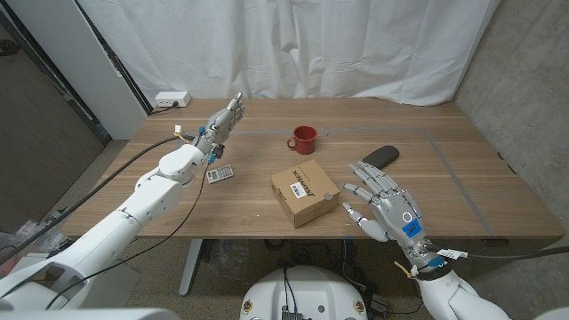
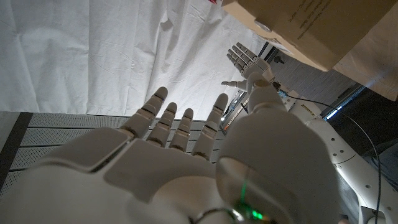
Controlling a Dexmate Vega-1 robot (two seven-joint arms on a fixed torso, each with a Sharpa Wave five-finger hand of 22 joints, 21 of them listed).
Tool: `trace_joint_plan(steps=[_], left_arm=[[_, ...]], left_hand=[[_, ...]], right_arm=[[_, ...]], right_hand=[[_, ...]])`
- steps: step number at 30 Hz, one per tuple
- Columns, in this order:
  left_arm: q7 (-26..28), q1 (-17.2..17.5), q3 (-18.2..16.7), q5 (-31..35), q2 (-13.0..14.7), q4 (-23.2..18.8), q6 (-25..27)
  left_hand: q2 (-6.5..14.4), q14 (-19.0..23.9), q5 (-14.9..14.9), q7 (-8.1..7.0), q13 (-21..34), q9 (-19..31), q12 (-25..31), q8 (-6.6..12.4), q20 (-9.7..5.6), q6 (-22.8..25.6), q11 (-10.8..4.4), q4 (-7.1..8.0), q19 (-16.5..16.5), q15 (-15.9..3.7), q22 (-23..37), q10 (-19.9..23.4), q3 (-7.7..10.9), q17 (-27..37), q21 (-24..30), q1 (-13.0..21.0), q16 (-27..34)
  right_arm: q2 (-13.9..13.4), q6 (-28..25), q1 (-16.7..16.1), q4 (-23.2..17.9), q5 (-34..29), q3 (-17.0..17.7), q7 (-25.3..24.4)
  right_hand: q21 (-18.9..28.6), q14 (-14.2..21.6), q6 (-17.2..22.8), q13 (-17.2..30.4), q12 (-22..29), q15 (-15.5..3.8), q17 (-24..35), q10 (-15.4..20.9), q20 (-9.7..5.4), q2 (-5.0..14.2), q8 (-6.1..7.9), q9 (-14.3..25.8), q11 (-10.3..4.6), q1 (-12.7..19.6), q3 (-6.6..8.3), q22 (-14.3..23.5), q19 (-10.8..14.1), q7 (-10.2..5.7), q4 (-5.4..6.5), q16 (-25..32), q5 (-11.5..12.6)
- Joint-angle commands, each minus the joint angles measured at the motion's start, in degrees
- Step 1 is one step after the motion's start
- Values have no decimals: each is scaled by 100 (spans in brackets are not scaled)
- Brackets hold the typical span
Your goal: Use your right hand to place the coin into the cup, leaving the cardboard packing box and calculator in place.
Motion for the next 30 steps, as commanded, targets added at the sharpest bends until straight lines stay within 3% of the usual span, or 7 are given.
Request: trace_joint_plan(steps=[1, 8, 13, 19, 25, 30], left_arm=[[-19, -37, 12, 18, 12, 5, 47], [8, -48, 27, 41, 20, -23, 92], [25, -52, 33, 53, 17, -33, 107], [47, -64, 37, 59, 11, -26, 133], [-5, -130, 76, 65, -26, 64, 132], [-37, -184, 93, 73, -48, 135, 121]], left_hand=[[19, -51, -14, 8, 27, 22, -2, -4, -122, -20, 21, -3, -44, 18, 11, -42, -39, 27, -1, 9, -10], [23, -49, -17, 4, 27, 22, -3, -6, -115, -29, 28, -3, -58, 19, 11, -46, -46, 27, -3, 12, -7], [25, -58, -19, 8, 27, 22, -2, -5, -114, -29, 27, -3, -61, 23, 11, -46, -51, 27, -2, 13, -10], [28, -50, -22, 5, 27, 23, -2, -4, -113, -28, 22, -3, -63, 23, 11, -48, -57, 27, 0, 16, -5], [31, -55, -24, 5, 27, 23, 0, -5, -105, -33, 24, -3, -68, 25, 10, -45, -62, 27, 0, 17, -6], [34, -58, -25, 5, 27, 23, 0, -4, -102, -33, 33, -3, -79, 31, 10, -47, -67, 27, -2, 19, -6]], right_arm=[[134, -169, 428, 427, 66, -485, -246], [752, 289, 320, 831, -327, -59, -249], [1044, 578, 309, 1020, -510, 154, -249], [1538, 1021, 244, 1223, -831, 546, -249], [1605, 1105, 322, 1286, -902, 523, -249], [1604, 1005, 307, 1249, -868, 486, -249]], right_hand=[[-41, -169, -4, 33, -35, -134, 24, -210, -303, -29, 88, 86, 23, 67, -22, 35, -153, -12, 53, -13, 63], [-42, -248, 2, 54, 2, -86, 38, -255, -302, -48, 158, 155, 49, 36, -75, 40, -250, -6, 83, 8, 93], [-26, -232, 33, 67, 51, -88, 45, -188, -307, -46, 210, 197, 32, 18, -100, 43, -252, -5, 101, 34, 107], [5, -201, 169, 109, 162, -65, 59, -19, -298, -36, 379, 322, -30, -21, -155, 48, -260, -1, 137, 70, 141], [28, -159, 309, 171, 254, -58, 68, 88, -290, 11, 570, 483, -52, 29, -168, 55, -274, -4, 134, 96, 183], [31, -163, 329, 193, 270, -51, 73, 89, -289, 21, 625, 539, -46, 40, -176, 57, -288, -4, 135, 96, 195]])
